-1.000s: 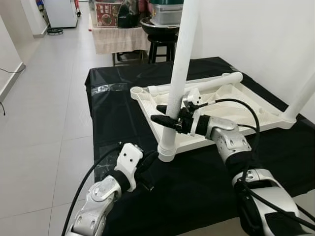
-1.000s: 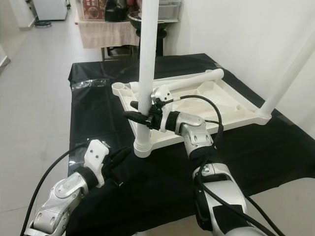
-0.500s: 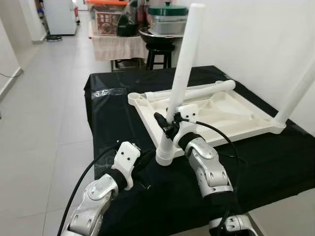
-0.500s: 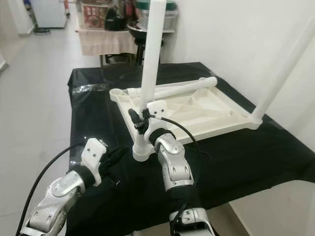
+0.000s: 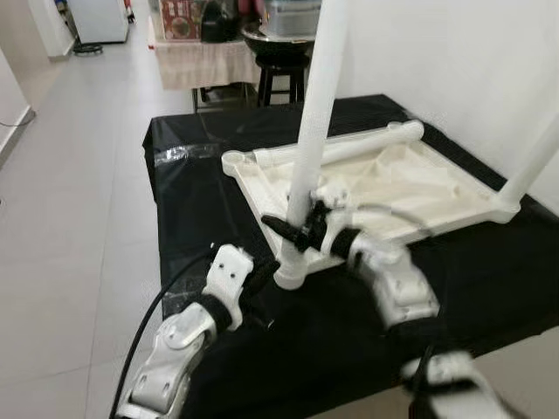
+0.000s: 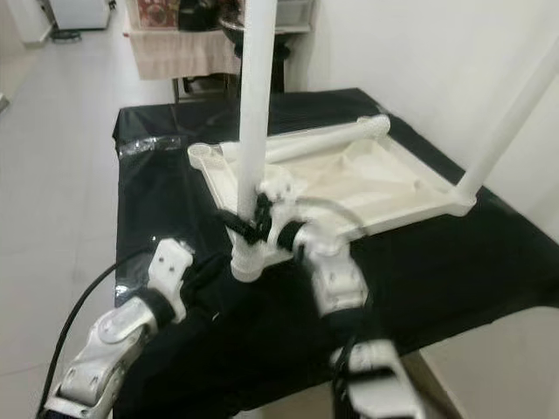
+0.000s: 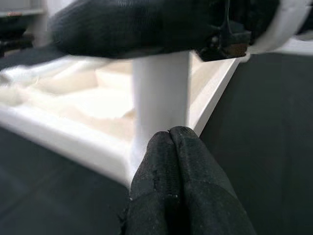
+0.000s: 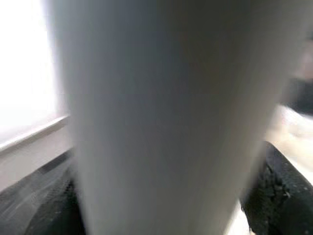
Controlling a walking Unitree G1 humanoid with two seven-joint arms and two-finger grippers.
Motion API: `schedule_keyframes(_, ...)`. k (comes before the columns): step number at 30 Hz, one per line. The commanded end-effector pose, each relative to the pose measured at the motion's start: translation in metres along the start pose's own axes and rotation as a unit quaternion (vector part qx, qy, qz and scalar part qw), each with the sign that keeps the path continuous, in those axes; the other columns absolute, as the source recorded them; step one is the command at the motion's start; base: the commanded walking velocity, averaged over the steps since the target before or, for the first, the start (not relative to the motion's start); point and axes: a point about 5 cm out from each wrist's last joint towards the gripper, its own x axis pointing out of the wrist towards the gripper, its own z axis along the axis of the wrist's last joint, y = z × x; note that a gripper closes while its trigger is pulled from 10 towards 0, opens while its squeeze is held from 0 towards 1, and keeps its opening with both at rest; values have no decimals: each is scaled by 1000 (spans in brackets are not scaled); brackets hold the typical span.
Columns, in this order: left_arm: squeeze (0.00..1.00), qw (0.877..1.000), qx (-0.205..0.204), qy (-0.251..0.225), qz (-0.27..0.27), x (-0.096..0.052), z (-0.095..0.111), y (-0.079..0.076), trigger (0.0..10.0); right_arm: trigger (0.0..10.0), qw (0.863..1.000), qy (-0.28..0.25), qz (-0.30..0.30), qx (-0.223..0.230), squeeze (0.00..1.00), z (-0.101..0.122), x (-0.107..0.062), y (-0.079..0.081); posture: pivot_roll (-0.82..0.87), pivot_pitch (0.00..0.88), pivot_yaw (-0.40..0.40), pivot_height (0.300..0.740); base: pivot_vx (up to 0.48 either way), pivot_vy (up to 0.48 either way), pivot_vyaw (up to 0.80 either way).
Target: Building children table
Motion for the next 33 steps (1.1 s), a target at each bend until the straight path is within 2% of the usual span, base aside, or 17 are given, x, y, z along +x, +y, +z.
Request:
schedule_keyframes(1,0,1000,-5,-14,-13,6,9,-4,10000,10000,997,6,78,-15,0,2,1,3,4,49,-64,740,0,0,0)
schedule_keyframes(4,0,999,-7,-26,-17,12,17,-4,10000,10000,986,24,160,-33,0,10,-2,-3,14,39,-59,740,0,0,0)
schedule_keyframes(5,0,999,-7,-26,-17,12,17,-4,10000,10000,986,24,160,-33,0,10,-2,-3,14,39,-59,740,0,0,0)
schedule_keyframes(6,0,999,-8,-18,-26,12,13,-9,10000,10000,982,29,187,-13,0,11,-4,-8,14,37,-58,740,0,0,0)
schedule_keyframes(9,0,999,-2,-8,-31,10,9,-12,10000,10000,984,29,176,-1,0,11,-4,-13,18,32,-64,740,0,0,0)
schedule_keyframes(10,0,999,7,8,-39,7,4,-16,10000,9373,984,30,173,15,0,10,-4,-18,28,40,-67,740,0,0,0)
schedule_keyframes(12,0,999,11,13,-43,5,2,-17,10000,9373,984,31,177,20,0,9,-4,-19,28,40,-67,740,0,0,0)
schedule_keyframes(13,0,999,14,23,-43,1,-1,-16,10000,0,983,37,178,24,0,5,-5,-19,32,43,-67,740,0,0,0)
schedule_keyframes(16,0,998,23,38,-40,-7,-5,-14,10000,0,982,48,179,30,0,-1,-6,-20,36,50,-60,740,0,0,0)
schedule_keyframes(21,0,998,28,60,-6,-41,-8,-6,10000,0,988,82,127,26,0,-25,-14,-26,60,80,-58,740,0,0,0)
schedule_keyframes(23,0,998,28,60,1,-44,-8,-6,10000,0,989,86,116,21,0,-28,-16,-27,60,80,-58,740,0,0,0)
schedule_keyframes(27,0,997,29,48,45,-50,-5,-3,10000,0,993,102,47,30,0,-40,-26,-32,57,99,-56,740,0,0,0)
schedule_keyframes(29,0,997,25,44,56,-52,-4,-3,10000,0,993,111,31,37,0,-48,-32,-27,52,106,-55,740,0,0,0)
schedule_keyframes(30,0,997,22,40,64,-54,-3,-3,10000,0,990,125,4,57,0,-59,-37,-19,51,109,-56,740,0,0,0)
schedule_keyframes(31,0,997,17,37,71,-56,-1,-4,10000,0,983,146,-61,89,0,-73,-39,-7,47,111,-52,740,0,0,0)
schedule_keyframes(32,0,997,10,32,65,-56,1,-5,10000,0,976,165,-104,91,0,-85,-35,34,30,128,-34,740,0,0,0)
schedule_keyframes(33,0,997,10,32,65,-56,1,-5,10000,0,976,165,-104,91,0,-85,-35,34,30,128,-34,740,0,0,0)
